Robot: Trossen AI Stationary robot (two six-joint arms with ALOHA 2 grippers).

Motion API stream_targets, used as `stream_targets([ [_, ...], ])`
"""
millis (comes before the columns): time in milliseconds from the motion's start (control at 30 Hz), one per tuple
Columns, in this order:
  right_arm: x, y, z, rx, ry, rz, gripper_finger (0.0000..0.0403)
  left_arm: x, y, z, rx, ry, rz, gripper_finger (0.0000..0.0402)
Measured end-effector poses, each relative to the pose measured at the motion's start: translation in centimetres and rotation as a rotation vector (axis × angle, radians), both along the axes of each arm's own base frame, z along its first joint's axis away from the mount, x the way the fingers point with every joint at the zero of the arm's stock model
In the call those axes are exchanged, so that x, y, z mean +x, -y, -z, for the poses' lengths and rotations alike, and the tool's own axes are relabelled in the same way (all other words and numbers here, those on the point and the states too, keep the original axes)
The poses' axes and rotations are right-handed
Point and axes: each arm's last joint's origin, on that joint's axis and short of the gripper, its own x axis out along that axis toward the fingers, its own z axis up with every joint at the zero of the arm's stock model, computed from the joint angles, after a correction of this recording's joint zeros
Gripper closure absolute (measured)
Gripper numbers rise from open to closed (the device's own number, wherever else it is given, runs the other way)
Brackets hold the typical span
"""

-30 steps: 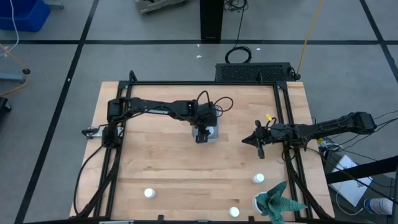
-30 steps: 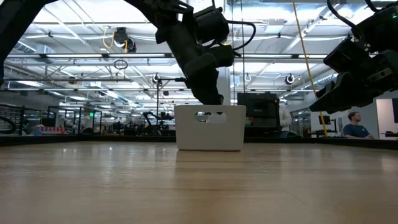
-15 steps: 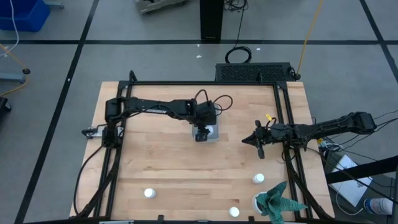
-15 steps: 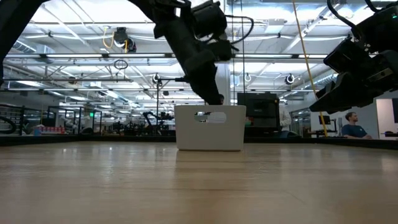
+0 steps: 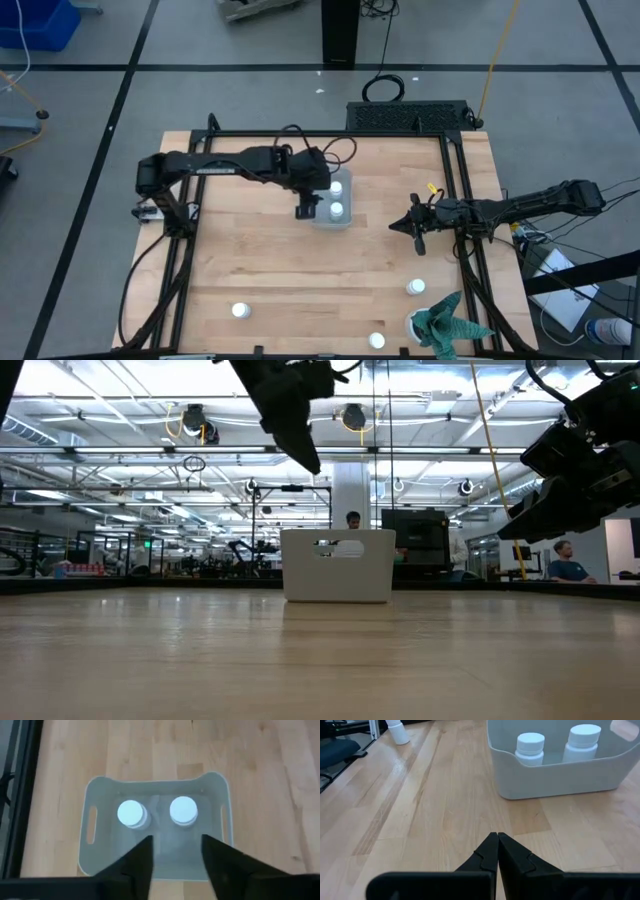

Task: Pick and place pill bottles into a basket
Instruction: Put the white pill bottle into the gray bin

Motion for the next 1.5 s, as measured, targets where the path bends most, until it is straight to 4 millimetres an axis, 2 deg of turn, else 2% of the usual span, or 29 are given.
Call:
stream_targets([
  [167, 0.0, 0.0, 0.0, 0.002, 0.004, -0.001, 0.0398, -0.9, 0.3, 0.7, -0.062, -0.037, 0.038, 0.0359],
  [233, 0.0, 0.0, -0.1, 0.021, 0.006, 0.007, 0.0399, -1.5, 0.6, 1.4, -0.107, -0.029, 0.074, 0.039],
  [400, 0.0, 0.0, 0.0, 0.032, -0.006, 0.012, 0.0399, -4.6, 0.7, 4.1, -0.146, 0.059, 0.09, 0.0384],
  [567, 0.0, 0.0, 0.0, 0.038, 0.002, 0.014, 0.0399, -9.2, 1.4, 5.1, -0.135, 0.209, 0.045, 0.0396],
  [733, 0.1, 0.0, -0.1, 0.087, 0.014, 0.035, 0.0399, -13.9, 3.1, 6.3, -0.156, 0.378, 0.061, 0.0373],
  [867, 0.3, 0.0, -0.5, 0.128, 0.057, 0.048, 0.0398, -17.1, 4.3, 8.4, -0.189, 0.453, 0.068, 0.0361],
  [1000, 0.3, 0.0, -0.7, 0.158, 0.073, 0.058, 0.0399, -19.7, 4.4, 9.9, -0.173, 0.541, -0.014, 0.036],
  [1133, 0.3, 0.0, -0.6, 0.201, 0.066, 0.071, 0.0399, -21.6, 4.2, 12.2, -0.079, 0.51, -0.076, 0.036],
  [1233, 0.4, 0.0, -0.7, 0.24, 0.068, 0.091, 0.0401, -22.5, 4.3, 13.9, -0.14, 0.485, -0.122, 0.036],
  [1300, 0.4, 0.0, -0.7, 0.237, 0.075, 0.102, 0.0401, -23.0, 4.6, 14.9, -0.161, 0.466, -0.054, 0.036],
  [1500, 0.4, 0.0, -0.9, 0.232, 0.092, 0.109, 0.0401, -23.4, 5.0, 15.0, -0.228, 0.57, 0.082, 0.036],
])
